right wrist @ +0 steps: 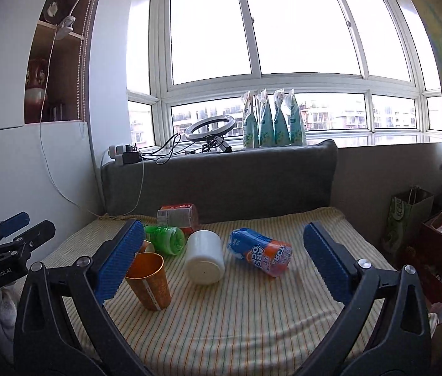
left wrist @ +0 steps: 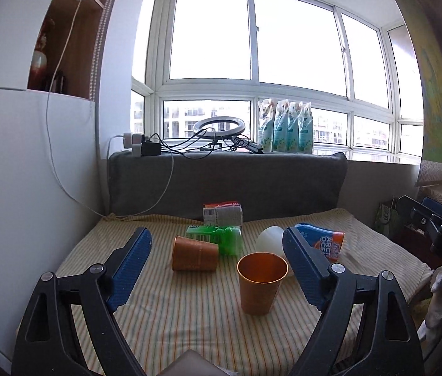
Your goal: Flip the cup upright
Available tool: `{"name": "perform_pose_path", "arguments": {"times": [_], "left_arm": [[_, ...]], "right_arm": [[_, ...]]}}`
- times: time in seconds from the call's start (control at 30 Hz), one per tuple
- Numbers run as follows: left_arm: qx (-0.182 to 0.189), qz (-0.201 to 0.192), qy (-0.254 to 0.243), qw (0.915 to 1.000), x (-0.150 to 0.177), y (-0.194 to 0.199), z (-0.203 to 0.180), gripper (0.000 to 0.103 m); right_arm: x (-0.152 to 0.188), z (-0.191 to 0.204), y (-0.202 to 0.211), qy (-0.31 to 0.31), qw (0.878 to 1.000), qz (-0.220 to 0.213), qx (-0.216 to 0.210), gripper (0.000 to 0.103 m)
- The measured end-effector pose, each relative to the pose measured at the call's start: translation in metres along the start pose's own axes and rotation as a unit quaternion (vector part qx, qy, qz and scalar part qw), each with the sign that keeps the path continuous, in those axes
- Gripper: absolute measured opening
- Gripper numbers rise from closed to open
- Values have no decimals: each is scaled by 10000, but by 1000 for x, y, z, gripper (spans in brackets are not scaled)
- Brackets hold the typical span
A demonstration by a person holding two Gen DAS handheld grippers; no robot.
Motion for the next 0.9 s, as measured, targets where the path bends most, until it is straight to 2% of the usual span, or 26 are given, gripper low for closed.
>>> {"name": "perform_pose_path", "arguments": {"times": [0.43, 0.9], "left_arm": [[14, -15, -47, 10000, 2, 7, -7, 87], [-80, 74, 28, 9999, 4, 5, -3, 87]], "right_arm": [[3, -8, 8, 100, 9992, 28, 396, 103], [7, -7, 5, 120, 9991, 108, 390, 103]]}}
Point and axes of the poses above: each gripper's, at about its wrist camera, not at the fingertips, and y roughly against the way its jaws point, z to its left, x to its underside, the point moved 4 cm from there along -y, roughly the way its jaws point, and after that the axes turned 11 degrees about -z, right-handed, at the moved point
